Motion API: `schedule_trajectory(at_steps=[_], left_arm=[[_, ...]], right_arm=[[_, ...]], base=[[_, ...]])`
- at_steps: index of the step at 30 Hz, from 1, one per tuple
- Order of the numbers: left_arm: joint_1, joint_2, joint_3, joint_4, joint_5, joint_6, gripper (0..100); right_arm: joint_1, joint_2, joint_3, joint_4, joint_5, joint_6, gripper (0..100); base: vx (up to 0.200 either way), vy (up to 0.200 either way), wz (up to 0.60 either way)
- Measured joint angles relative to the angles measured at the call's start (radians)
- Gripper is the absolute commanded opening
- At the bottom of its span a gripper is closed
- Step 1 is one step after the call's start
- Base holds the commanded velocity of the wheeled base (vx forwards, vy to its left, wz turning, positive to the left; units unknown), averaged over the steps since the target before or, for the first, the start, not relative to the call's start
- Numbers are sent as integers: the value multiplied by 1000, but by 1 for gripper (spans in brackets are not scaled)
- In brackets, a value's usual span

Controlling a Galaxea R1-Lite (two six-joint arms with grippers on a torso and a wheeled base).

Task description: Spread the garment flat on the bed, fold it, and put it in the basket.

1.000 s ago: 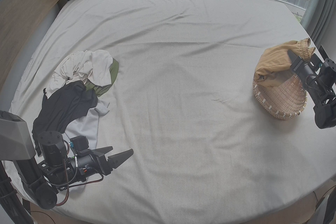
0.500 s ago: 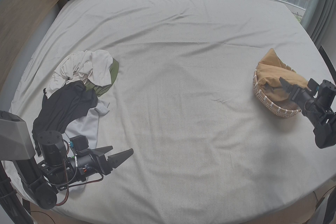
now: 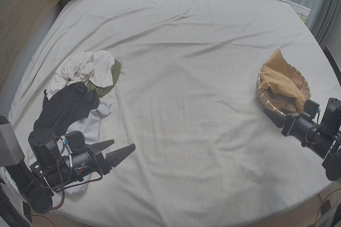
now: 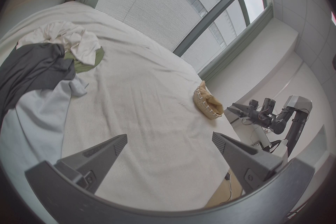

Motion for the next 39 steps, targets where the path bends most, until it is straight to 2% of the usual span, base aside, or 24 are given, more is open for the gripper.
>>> schedule_trajectory(at_steps=[5, 8, 11, 17, 20, 23, 26, 31, 33, 34, 39], left_arm=[[-9, -107, 41, 1, 1, 2, 100], [-11, -189, 79, 3, 5, 4, 100], [-11, -254, 94, 6, 21, 4, 100], [-12, -364, 101, 71, 79, 7, 100], [-11, -438, 103, 176, 96, 13, 100], [-7, -530, 103, 346, 110, 28, 100], [0, -669, 103, 575, 127, 47, 100], [14, -874, 103, 833, 143, 64, 100], [24, -962, 103, 929, 146, 69, 100], [39, -1053, 103, 1024, 147, 73, 100], [87, -1272, 103, 1222, 143, 82, 100]], right_arm=[[149, -31, 32, 3, -3, 0, 100], [215, -56, 66, -14, -40, -2, 100], [251, -95, 110, -27, -93, -7, 100], [279, -228, 199, -14, -144, -8, 100], [264, -317, 226, 34, -156, -8, 100], [239, -406, 242, 97, -163, -9, 100], [199, -510, 250, 169, -167, -10, 100], [132, -640, 252, 274, -156, -12, 100], [105, -703, 252, 341, -143, -13, 100], [78, -779, 253, 423, -132, -15, 100], [5, -986, 253, 661, -82, -18, 100]], base=[[0, 0, 0], [0, 0, 0], [0, 0, 0], [0, 0, 0], [0, 0, 0], [0, 0, 0], [0, 0, 0], [0, 0, 0], [0, 0, 0], [0, 0, 0], [0, 0, 0]])
